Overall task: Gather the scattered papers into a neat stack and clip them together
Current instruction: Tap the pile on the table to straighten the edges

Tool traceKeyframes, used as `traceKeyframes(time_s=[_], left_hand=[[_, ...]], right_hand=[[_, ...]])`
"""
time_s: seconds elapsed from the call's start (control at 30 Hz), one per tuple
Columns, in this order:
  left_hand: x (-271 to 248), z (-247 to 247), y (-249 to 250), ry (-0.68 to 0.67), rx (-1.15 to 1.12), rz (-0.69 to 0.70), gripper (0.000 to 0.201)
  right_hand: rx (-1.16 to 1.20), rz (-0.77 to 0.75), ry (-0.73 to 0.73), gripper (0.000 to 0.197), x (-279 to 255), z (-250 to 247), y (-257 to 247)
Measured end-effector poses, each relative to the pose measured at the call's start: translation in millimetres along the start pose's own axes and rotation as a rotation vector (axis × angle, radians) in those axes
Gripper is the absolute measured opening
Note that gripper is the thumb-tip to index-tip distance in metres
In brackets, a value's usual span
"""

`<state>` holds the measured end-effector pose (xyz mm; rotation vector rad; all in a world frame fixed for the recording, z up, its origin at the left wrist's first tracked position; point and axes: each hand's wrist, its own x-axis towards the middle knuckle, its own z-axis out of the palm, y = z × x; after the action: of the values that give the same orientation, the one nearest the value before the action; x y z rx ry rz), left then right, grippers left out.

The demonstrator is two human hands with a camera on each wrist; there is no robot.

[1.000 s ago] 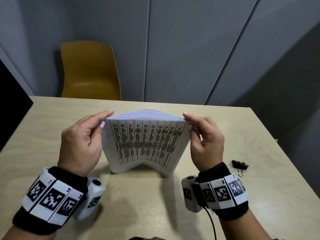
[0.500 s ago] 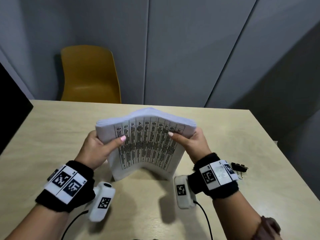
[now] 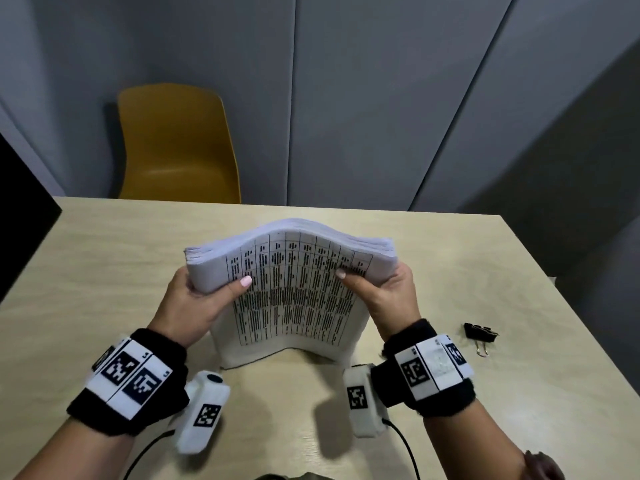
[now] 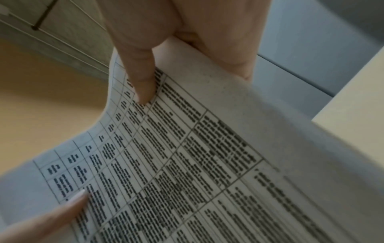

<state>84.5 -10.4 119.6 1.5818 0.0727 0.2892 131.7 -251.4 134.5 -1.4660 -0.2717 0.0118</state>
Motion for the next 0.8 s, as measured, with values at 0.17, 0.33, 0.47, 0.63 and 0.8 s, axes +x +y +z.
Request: traceKeyframes(time_s=[0.17,0.33,0.47,0.63,0.8], left_hand=[[-3.2,-2.4,-6.1,-0.01,-0.003,-0.063,0.03],[-1.4,0.6,-4.9,0.03,0.028,0.015,0.03],[-10.6,3.9,-3.5,-0.019,0.037,-0.063,0.05],[-20.1,16.0,20.2,0.209,-0.146,0.153,0.097],[-12.5,39.5,36.7,0.523,-0.144,0.125,0.049]], right_hand=[[-0.091,0.046,-0.055,0.047,-9.4,-1.0,13.8],[-0.074,-0.003,-0.029,0.057,-7.2,-1.5,11.0],[-0.144,0.079,-0.007,0.048,-14.3,0.2,14.4],[-0.02,-0.065,0.222,0.11,-15.0,15.1,-7.1],[0.18,0.088,0.427,0.081,2.6,32.4,-19.4]])
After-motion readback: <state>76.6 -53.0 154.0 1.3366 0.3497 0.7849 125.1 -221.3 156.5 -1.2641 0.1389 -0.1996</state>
